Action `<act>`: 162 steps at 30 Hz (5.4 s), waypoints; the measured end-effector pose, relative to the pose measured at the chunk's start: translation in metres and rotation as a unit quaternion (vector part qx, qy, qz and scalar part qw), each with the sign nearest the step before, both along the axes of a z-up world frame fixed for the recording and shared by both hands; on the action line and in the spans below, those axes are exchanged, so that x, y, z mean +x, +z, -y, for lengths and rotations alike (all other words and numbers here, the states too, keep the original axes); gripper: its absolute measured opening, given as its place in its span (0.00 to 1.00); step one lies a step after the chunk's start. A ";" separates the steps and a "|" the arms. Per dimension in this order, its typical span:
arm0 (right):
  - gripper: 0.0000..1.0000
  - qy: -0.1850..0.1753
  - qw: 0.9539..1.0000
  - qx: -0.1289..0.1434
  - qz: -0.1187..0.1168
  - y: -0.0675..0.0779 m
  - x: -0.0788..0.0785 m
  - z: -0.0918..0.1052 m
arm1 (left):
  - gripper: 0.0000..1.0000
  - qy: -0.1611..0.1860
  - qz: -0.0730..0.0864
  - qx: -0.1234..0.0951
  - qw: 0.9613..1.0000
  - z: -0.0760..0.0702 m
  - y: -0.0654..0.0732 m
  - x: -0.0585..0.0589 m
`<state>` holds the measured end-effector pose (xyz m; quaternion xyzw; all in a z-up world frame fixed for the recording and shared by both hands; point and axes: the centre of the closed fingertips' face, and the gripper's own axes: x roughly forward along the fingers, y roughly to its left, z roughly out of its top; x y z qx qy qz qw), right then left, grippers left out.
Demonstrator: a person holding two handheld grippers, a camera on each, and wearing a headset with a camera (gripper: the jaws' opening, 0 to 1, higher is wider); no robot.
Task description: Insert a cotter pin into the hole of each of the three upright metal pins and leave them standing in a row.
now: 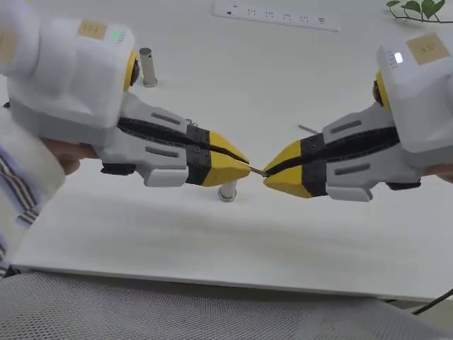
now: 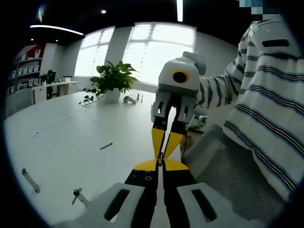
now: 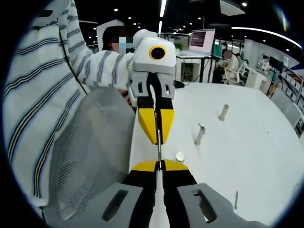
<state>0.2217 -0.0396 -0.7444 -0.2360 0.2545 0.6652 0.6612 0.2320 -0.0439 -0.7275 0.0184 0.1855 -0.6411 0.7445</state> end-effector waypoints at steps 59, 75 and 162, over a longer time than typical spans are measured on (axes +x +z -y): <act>0.04 -0.121 0.992 -0.025 -0.021 -0.040 0.020 0.025 | 0.38 0.057 0.021 0.108 0.992 -0.030 -0.073 0.029; 0.04 -0.205 0.978 0.022 -0.015 -0.042 0.034 0.018 | 0.32 0.048 0.009 0.130 0.990 -0.021 -0.096 0.034; 0.10 -0.168 0.982 0.084 0.023 -0.060 0.036 -0.009 | 0.12 0.078 -0.025 0.126 0.989 -0.015 -0.106 0.037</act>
